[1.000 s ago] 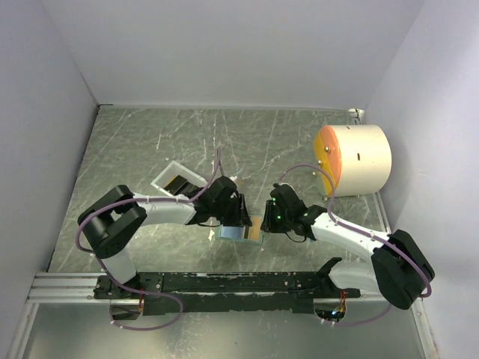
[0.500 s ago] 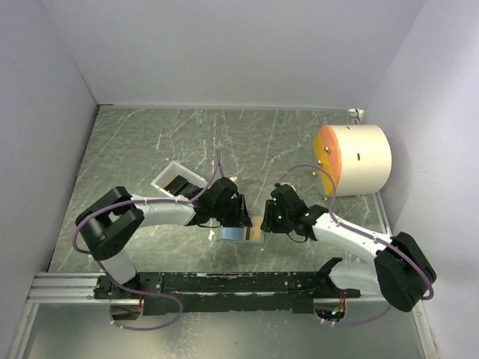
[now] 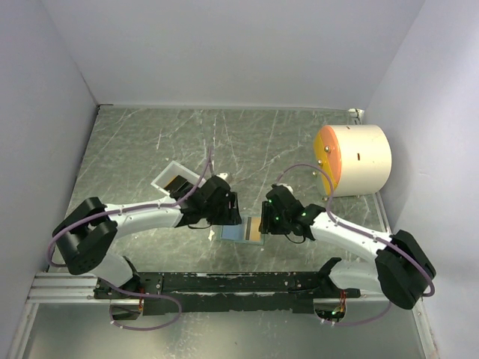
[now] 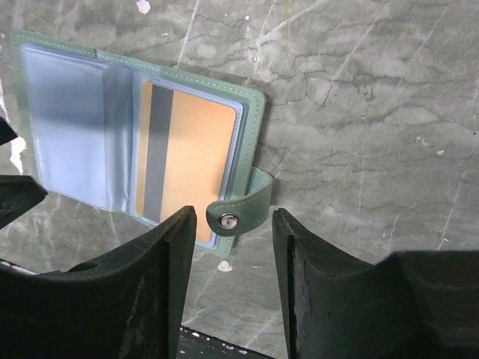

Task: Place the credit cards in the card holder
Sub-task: Insert the credit card into the card holder, then close the card holder at the center of the board.

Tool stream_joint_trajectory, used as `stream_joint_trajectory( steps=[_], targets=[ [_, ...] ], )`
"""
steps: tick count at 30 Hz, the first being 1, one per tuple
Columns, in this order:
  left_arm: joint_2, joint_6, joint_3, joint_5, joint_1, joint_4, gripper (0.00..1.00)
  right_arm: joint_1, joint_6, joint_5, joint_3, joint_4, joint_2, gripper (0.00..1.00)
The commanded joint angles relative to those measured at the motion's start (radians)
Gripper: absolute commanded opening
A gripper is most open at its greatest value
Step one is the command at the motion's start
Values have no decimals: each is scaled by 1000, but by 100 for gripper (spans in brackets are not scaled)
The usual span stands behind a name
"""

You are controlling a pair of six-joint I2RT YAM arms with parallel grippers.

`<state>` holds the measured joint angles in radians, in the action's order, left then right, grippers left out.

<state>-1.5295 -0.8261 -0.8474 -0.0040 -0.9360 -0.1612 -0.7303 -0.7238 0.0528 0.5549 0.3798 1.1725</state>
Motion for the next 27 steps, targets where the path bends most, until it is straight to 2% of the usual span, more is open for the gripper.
stream_joint_trajectory(
  steps=[1,7,10,17,27],
  targets=[
    [39,4,59,-44,8,-45,69,-14,-3,51,36,18,38,44],
    [65,-10,117,-55,14,-47,74,-15,4,111,39,41,36,34],
    [63,-17,128,-52,18,-40,75,-15,2,121,19,27,24,25],
    [38,-84,144,47,23,42,75,-15,-3,106,-15,-27,54,8],
    [36,-139,154,91,25,126,73,-16,-6,86,-40,-56,44,8]
  ],
)
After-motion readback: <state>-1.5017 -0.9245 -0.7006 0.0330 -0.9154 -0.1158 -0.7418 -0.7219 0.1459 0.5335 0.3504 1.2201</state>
